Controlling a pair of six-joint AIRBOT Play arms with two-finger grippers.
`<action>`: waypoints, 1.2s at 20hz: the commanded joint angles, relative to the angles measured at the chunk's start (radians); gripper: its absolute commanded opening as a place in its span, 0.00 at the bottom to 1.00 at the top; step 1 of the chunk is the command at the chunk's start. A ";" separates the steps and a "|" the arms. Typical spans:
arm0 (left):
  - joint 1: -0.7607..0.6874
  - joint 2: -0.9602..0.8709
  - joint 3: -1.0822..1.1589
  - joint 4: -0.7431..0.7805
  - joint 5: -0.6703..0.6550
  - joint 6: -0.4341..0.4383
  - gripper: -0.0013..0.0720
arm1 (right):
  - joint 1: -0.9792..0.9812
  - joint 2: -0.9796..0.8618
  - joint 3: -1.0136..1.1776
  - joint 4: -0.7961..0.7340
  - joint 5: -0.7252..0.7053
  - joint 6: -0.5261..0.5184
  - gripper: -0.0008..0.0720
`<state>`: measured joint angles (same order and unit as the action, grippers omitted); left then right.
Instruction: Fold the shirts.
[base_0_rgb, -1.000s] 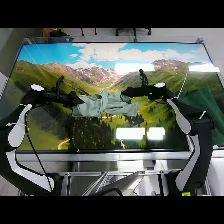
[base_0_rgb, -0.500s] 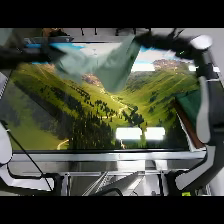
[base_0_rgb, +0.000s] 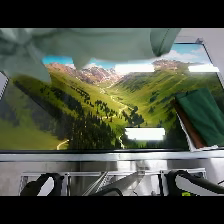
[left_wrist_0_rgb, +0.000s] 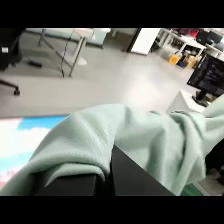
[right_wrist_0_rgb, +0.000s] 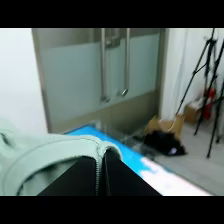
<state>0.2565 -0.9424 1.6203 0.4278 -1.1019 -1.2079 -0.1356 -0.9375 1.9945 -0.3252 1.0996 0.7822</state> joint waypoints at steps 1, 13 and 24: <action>-0.031 0.084 -0.266 0.000 -0.052 0.016 0.04 | 0.004 -0.026 -0.100 -0.013 0.113 0.059 0.04; -0.181 -0.669 -0.463 0.032 0.117 0.224 0.97 | 0.071 -0.624 -0.522 -0.127 -0.056 0.079 0.53; 0.016 -0.647 -0.315 0.369 -0.358 0.070 0.96 | -0.135 -0.304 -0.638 -0.292 0.242 0.237 0.52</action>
<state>0.2573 -1.6554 1.3777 0.6369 -1.4021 -1.0943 -0.2413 -1.3346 1.4326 -0.5316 1.2690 0.9512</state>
